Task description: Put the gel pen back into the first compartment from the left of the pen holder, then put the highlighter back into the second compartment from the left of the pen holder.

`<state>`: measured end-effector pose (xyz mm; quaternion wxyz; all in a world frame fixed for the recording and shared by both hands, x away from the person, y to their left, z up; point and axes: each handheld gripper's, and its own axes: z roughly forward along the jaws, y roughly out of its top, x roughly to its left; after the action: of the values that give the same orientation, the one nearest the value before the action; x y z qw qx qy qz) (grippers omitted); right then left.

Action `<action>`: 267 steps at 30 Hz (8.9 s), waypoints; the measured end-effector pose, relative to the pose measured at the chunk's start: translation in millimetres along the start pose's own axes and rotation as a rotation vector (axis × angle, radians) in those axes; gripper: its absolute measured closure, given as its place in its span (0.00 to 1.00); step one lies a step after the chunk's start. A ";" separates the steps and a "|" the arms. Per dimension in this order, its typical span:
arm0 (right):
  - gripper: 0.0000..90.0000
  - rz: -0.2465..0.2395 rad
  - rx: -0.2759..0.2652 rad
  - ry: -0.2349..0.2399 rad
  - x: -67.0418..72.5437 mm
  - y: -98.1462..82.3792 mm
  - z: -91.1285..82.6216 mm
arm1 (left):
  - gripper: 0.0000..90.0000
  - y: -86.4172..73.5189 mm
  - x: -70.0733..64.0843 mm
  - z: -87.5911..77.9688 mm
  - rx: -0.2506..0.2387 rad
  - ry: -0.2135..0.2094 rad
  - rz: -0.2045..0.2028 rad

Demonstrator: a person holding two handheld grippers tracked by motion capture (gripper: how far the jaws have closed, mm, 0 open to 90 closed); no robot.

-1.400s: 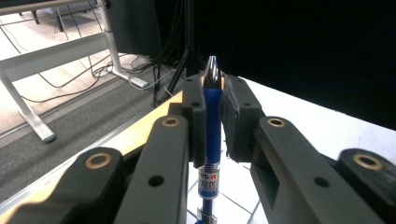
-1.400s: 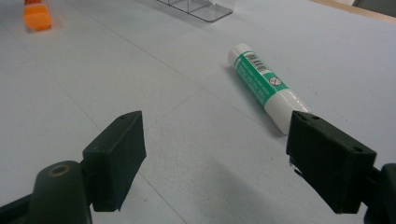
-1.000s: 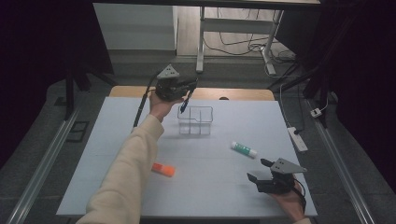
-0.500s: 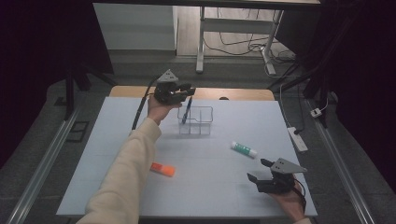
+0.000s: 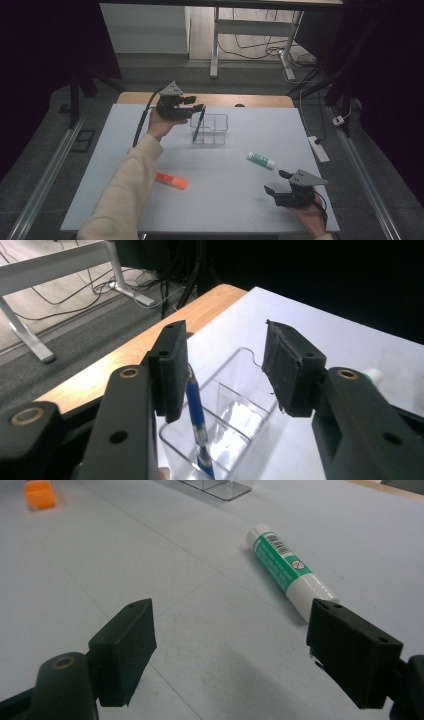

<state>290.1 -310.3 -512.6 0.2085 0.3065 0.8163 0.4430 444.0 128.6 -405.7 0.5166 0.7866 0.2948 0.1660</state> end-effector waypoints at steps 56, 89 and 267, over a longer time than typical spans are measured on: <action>0.21 -0.005 -0.002 -0.004 1.2 1.2 -2.7 | 0.41 -83.6 -38.3 -71.2 0.244 -0.139 0.137; 0.21 -0.004 0.003 -0.003 -1.0 -0.5 -2.5 | 0.40 -102.1 -44.6 -57.3 0.413 -0.249 0.190; 0.22 -0.008 0.009 -0.016 -3.0 -2.0 -3.5 | 0.71 -34.0 -48.2 -51.0 -0.011 -0.034 0.084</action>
<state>289.5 -315.2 -512.3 0.2154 0.3076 0.8178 0.4361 368.0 144.4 -413.6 0.5182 0.7983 0.2516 0.1759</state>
